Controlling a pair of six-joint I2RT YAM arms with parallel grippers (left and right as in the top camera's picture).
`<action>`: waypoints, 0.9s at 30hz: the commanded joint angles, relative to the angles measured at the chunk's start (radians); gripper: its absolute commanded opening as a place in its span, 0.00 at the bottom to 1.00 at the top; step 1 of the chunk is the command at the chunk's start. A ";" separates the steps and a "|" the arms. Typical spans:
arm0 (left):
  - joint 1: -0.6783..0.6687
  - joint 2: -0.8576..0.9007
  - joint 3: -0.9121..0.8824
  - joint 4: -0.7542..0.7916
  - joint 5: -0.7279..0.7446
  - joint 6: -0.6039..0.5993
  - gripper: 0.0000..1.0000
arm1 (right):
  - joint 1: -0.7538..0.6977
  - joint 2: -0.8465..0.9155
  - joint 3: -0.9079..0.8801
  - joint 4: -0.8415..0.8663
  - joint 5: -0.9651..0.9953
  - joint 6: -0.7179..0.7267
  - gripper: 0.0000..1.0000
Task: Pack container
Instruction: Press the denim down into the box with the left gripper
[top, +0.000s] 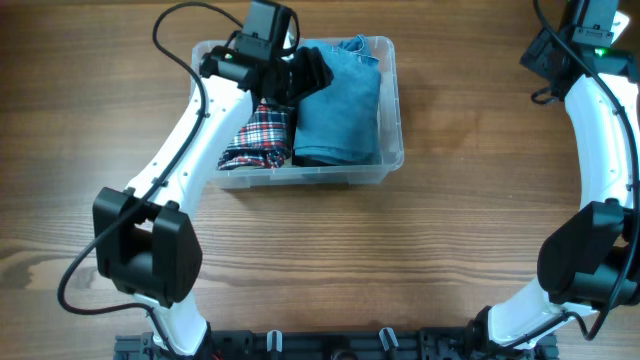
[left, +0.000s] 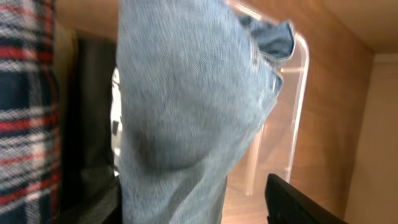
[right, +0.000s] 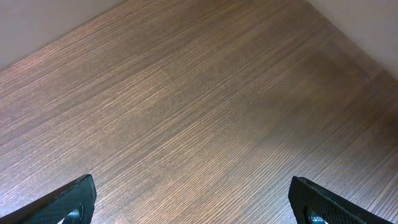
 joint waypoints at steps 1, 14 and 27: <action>0.051 0.000 0.014 -0.006 -0.017 0.023 0.67 | -0.002 0.015 -0.003 0.000 -0.006 0.002 1.00; 0.120 0.000 0.014 -0.003 -0.023 0.027 0.09 | -0.002 0.015 -0.003 0.000 -0.006 0.002 1.00; -0.026 0.022 0.014 0.067 -0.175 0.027 0.04 | -0.002 0.015 -0.003 0.000 -0.006 0.002 1.00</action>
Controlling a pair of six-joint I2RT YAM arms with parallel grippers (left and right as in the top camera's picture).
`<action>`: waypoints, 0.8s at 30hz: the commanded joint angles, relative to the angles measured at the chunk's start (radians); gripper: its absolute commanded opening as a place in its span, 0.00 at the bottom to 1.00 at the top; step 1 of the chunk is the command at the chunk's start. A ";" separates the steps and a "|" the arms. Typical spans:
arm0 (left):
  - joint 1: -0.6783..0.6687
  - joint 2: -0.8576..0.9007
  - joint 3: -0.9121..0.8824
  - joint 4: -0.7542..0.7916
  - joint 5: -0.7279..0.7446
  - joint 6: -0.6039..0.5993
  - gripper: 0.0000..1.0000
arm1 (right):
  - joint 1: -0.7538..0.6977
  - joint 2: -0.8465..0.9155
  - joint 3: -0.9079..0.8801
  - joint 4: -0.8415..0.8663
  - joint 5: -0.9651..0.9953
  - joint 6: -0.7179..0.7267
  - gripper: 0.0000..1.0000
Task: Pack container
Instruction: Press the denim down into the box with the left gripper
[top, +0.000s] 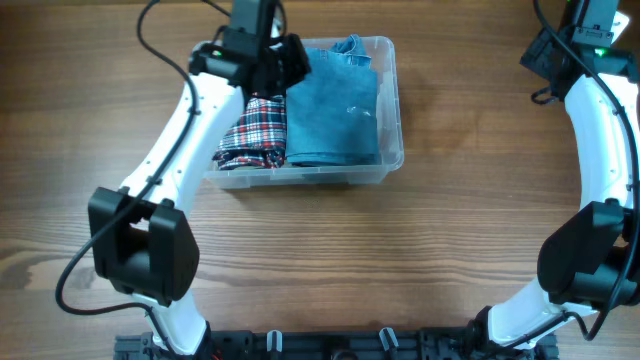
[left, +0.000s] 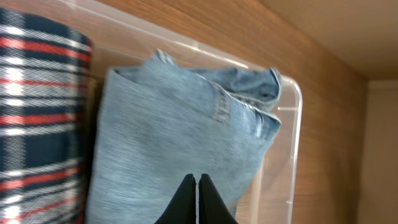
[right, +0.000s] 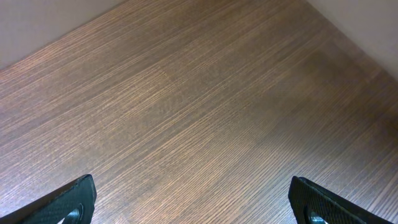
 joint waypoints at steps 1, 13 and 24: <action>-0.045 0.036 0.014 -0.014 -0.113 0.009 0.04 | -0.002 0.015 -0.004 0.000 -0.006 0.002 0.99; -0.050 0.211 0.014 -0.029 -0.113 0.010 0.04 | -0.002 0.015 -0.004 0.000 -0.006 0.002 1.00; -0.050 0.021 0.014 -0.029 -0.081 0.031 0.06 | -0.002 0.015 -0.004 0.000 -0.006 0.002 1.00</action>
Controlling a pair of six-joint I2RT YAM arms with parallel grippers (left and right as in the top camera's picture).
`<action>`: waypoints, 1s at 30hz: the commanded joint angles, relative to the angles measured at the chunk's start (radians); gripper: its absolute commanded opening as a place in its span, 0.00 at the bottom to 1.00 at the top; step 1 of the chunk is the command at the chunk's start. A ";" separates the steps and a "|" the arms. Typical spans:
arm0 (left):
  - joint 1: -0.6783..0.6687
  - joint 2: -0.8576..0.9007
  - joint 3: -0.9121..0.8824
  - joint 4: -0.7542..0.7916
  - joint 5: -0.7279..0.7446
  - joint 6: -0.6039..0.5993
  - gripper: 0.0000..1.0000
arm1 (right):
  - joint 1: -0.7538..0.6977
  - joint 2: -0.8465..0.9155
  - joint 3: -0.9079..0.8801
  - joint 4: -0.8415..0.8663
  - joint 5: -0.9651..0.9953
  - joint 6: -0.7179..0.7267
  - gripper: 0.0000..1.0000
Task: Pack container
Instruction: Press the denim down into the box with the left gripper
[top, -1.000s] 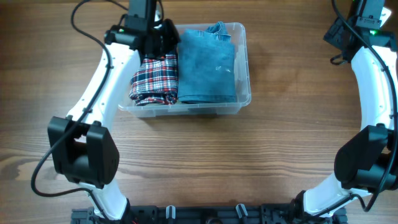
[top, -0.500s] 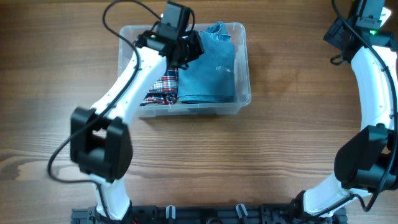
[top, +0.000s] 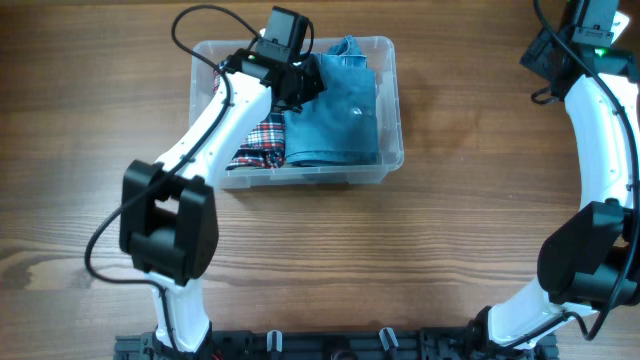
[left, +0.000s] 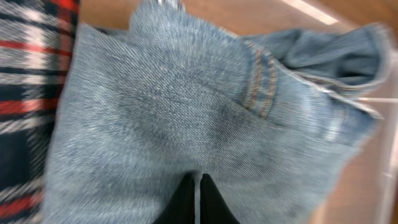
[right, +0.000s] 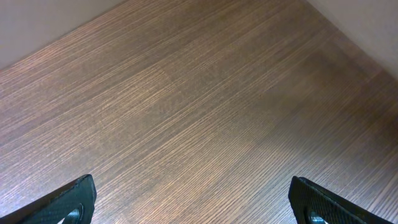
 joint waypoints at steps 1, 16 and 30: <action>-0.005 -0.142 -0.003 -0.008 0.034 0.023 0.07 | -0.002 0.015 -0.004 0.000 -0.006 0.002 1.00; 0.026 -0.423 -0.003 -0.249 0.050 0.154 1.00 | -0.002 0.015 -0.004 0.000 -0.006 0.002 1.00; 0.025 -0.503 -0.003 -0.440 0.051 0.153 1.00 | -0.002 0.015 -0.004 0.000 -0.006 0.002 1.00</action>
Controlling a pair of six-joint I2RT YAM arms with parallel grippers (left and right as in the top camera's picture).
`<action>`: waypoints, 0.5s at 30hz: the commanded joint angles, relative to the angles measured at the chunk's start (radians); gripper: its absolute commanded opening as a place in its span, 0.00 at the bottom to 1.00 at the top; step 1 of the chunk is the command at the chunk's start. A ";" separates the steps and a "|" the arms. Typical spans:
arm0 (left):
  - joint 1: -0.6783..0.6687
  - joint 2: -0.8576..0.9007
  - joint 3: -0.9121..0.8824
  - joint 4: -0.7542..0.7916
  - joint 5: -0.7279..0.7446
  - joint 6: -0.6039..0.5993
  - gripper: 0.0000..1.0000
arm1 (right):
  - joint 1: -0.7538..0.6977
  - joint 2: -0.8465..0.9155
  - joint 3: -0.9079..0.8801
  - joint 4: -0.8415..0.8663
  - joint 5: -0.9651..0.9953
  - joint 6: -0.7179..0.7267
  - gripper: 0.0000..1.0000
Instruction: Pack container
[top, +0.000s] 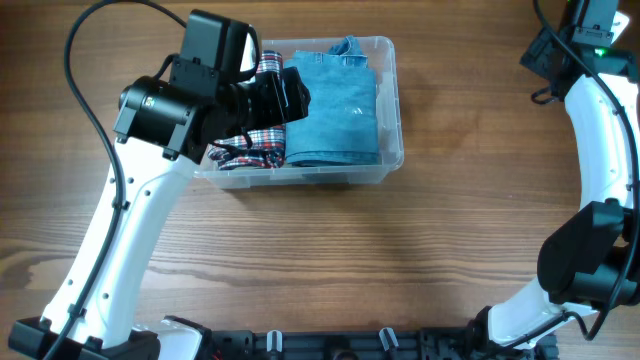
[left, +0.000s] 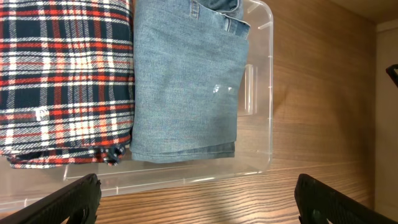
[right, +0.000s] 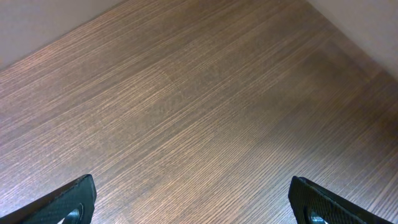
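Observation:
A clear plastic container (top: 392, 120) stands at the back of the wooden table. Folded blue jeans (top: 340, 110) (left: 186, 87) fill its right side and a folded red, white and navy plaid garment (top: 255, 145) (left: 65, 74) lies on its left. My left gripper (top: 290, 95) (left: 198, 205) is raised high above the container, open wide, with nothing between its fingers. My right gripper (right: 193, 205) is open over bare table at the far right; the overhead view shows only its arm.
The left arm's body (top: 175, 100) hangs over the container's left end and hides part of the plaid garment. The right arm (top: 600, 130) curves along the table's right edge. Bare wood (top: 350, 260) lies in front of the container.
My left gripper was shut, tips pressed on the jeans inside the container. Now it is open and lifted well above the container. The right arm has not moved.
First my left gripper was open, low in the container against the jeans. Then it was shut above the jeans, then shut and down on the denim. Now it is open and raised, with jeans and plaid lying side by side in the container.

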 joint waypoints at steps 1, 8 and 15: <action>0.003 0.004 -0.001 -0.002 0.012 0.023 1.00 | -0.002 0.015 -0.004 0.000 -0.006 0.002 1.00; 0.003 0.004 -0.001 -0.007 0.012 0.023 1.00 | -0.002 0.015 -0.004 0.000 -0.006 0.002 1.00; -0.002 0.005 -0.001 -0.041 0.012 0.026 1.00 | -0.002 0.015 -0.004 0.000 -0.006 0.002 1.00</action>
